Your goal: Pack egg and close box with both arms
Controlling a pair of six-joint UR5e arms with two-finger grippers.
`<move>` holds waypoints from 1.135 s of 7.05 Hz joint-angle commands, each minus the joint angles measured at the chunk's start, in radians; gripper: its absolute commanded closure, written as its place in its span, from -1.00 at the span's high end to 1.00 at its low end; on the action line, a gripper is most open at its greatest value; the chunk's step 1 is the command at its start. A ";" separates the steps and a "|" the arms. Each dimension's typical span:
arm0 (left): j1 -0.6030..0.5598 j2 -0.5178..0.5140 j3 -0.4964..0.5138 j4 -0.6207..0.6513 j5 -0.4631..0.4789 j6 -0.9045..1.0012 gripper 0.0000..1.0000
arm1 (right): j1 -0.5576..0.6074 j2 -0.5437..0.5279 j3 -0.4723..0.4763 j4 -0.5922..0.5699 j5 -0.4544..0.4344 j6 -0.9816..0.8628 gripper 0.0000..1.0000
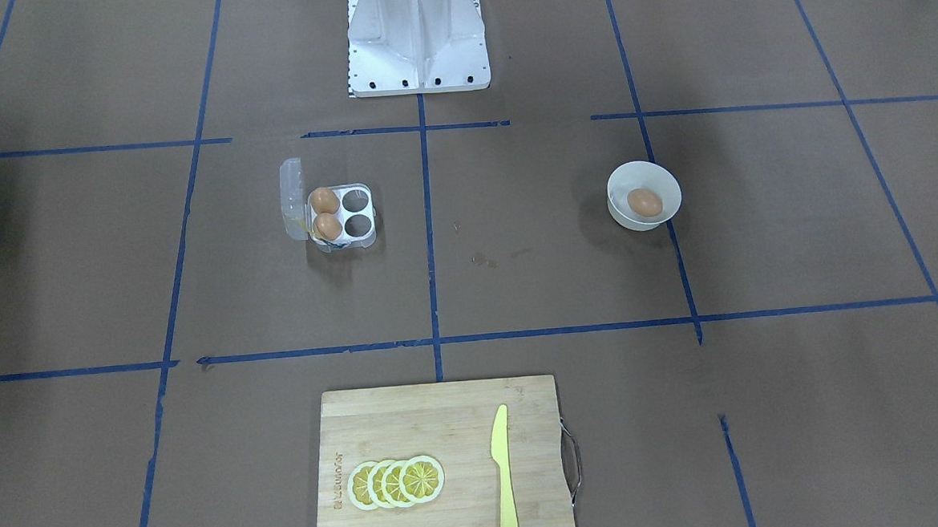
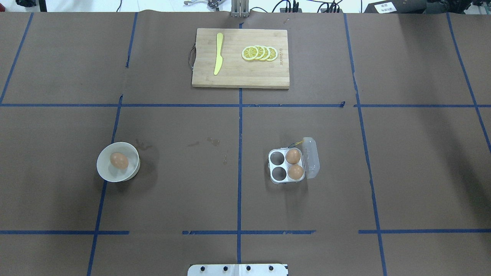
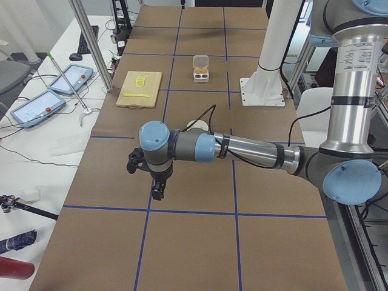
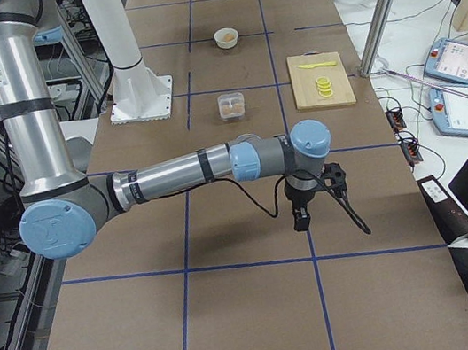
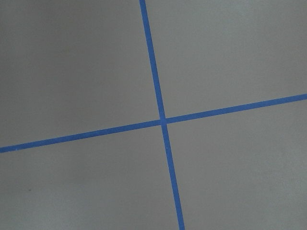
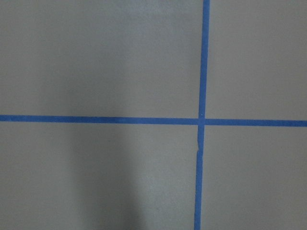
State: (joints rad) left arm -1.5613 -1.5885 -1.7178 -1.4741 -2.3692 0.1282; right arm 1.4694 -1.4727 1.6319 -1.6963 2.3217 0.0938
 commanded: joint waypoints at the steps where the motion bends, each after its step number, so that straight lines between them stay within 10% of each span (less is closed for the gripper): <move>1: 0.009 -0.016 0.000 0.000 0.011 -0.001 1.00 | 0.026 -0.037 0.005 0.003 0.008 -0.076 1.00; 8: 0.099 -0.033 0.029 -0.258 0.007 -0.051 1.00 | 0.022 -0.040 0.046 0.004 0.031 -0.072 1.00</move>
State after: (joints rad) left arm -1.5070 -1.6230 -1.6696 -1.7043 -2.3591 0.1113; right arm 1.4921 -1.5093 1.6749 -1.6926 2.3488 0.0226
